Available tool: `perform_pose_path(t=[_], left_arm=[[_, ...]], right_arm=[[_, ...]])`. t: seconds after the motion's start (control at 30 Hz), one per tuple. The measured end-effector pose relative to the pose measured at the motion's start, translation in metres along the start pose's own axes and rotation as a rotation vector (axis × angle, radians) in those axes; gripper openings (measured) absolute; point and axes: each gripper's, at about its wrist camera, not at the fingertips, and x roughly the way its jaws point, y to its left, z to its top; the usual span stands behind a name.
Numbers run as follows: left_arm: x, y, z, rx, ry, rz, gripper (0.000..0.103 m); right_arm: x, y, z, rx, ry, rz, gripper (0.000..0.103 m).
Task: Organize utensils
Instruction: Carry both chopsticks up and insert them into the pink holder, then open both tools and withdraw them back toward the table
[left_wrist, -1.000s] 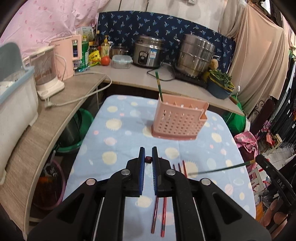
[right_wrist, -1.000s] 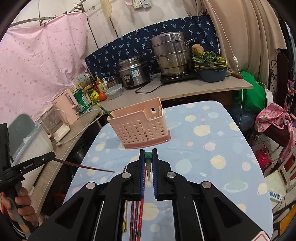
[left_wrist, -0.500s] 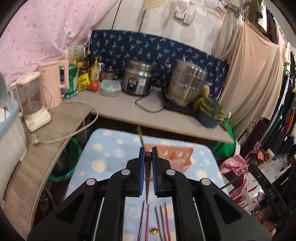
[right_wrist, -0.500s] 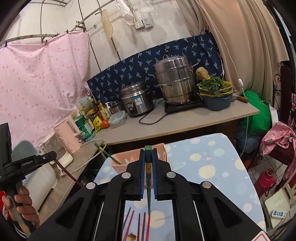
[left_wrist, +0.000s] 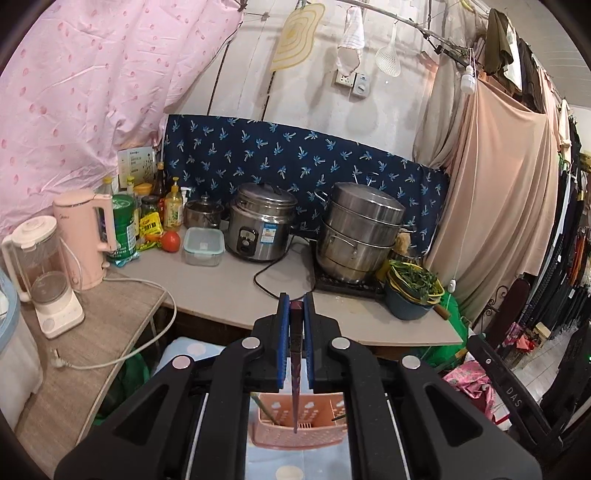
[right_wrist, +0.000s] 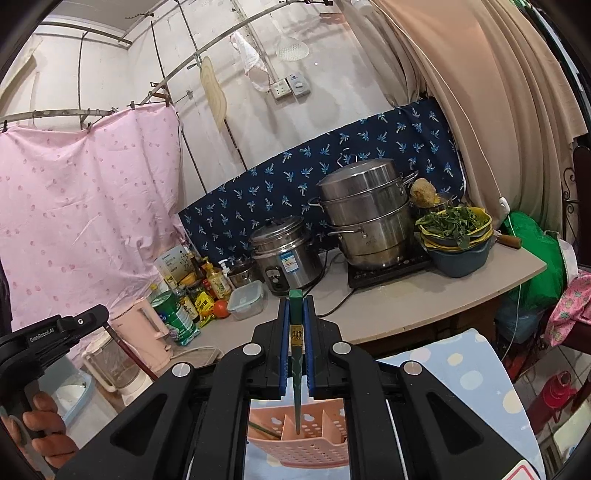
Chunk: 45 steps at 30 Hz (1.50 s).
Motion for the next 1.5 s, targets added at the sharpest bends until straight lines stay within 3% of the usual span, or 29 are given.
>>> perform_pose_path(t=[0.4, 0.7, 0.8, 0.87, 1.23, 1.5], left_arm=[[0.062, 0.008, -0.033, 0.026, 0.112, 0.049, 0.007], [0.082, 0.013, -0.058, 0.024, 0.17, 0.058, 0.008], [0.079, 0.013, -0.061, 0.034, 0.169, 0.062, 0.017], [0.075, 0.014, -0.062, 0.03, 0.157, 0.071, 0.041], [0.041, 0.017, -0.071, 0.035, 0.149, 0.083, 0.043], [0.003, 0.028, -0.118, 0.035, 0.201, 0.103, 0.047]], right_arm=[[0.063, -0.006, -0.056, -0.039, 0.167, -0.033, 0.007], [0.071, -0.01, -0.073, -0.048, 0.196, -0.065, 0.009], [0.068, -0.011, -0.074, -0.046, 0.19, -0.073, 0.013], [0.064, -0.013, -0.073, -0.037, 0.188, -0.074, 0.013], [0.017, -0.015, -0.078, -0.035, 0.182, -0.065, 0.015], [-0.038, -0.017, -0.126, -0.019, 0.269, -0.05, 0.017]])
